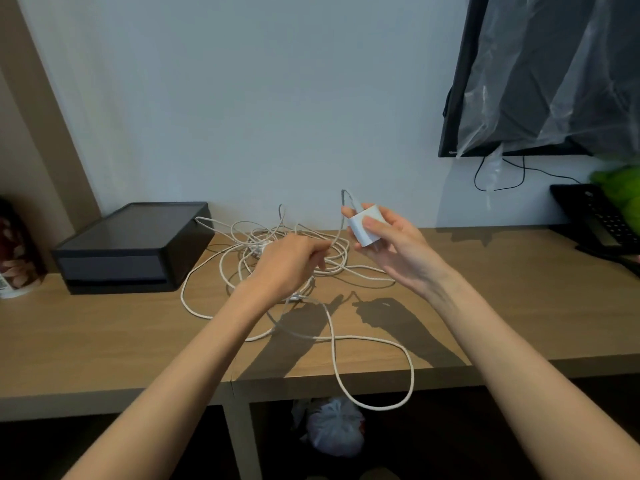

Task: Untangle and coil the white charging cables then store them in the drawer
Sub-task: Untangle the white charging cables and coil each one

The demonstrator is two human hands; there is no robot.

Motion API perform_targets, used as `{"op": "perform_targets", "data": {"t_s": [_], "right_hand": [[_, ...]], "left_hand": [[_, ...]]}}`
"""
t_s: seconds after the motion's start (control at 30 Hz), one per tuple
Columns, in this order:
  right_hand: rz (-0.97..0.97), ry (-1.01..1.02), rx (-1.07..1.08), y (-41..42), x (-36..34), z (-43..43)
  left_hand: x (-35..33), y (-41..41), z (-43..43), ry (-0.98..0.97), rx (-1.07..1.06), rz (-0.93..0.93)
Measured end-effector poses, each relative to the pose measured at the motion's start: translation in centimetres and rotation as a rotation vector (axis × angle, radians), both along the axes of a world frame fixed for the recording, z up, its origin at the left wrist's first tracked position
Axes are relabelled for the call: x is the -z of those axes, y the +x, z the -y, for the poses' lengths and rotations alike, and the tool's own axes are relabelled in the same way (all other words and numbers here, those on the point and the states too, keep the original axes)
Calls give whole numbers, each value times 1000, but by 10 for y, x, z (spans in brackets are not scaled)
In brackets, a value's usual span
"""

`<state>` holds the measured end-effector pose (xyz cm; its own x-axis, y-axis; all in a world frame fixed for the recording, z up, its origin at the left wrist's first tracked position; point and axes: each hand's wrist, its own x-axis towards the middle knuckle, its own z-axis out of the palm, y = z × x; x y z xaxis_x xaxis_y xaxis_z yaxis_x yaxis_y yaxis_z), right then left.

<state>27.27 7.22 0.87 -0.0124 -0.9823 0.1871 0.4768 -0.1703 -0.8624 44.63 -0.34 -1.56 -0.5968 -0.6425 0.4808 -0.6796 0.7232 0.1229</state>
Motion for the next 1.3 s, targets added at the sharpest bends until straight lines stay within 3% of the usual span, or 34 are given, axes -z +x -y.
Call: {"op": "perform_targets", "data": {"t_s": [0.13,0.33,0.47,0.7,0.97,1.17,1.3], "right_hand": [[-347,-62,150,-8,6,6],[-1003,-182,292,-16,4,5],[-1360,-277,398,-10,12,5],[-1289,-264,556,-4,28,6],[-1226,-222,483,-4,25,5],[-871,-180,218,-2,12,1],[-584,-151,204,4,10,4]], "left_hand": [[4,-8,-7,-57,194,24],[-1,-3,-8,-107,250,-172],[-6,4,-9,-144,285,-194],[-20,15,-2,-18,217,-383],[-30,7,3,36,247,-423],[-24,4,18,328,252,-554],[-8,2,17,559,274,-620]]}}
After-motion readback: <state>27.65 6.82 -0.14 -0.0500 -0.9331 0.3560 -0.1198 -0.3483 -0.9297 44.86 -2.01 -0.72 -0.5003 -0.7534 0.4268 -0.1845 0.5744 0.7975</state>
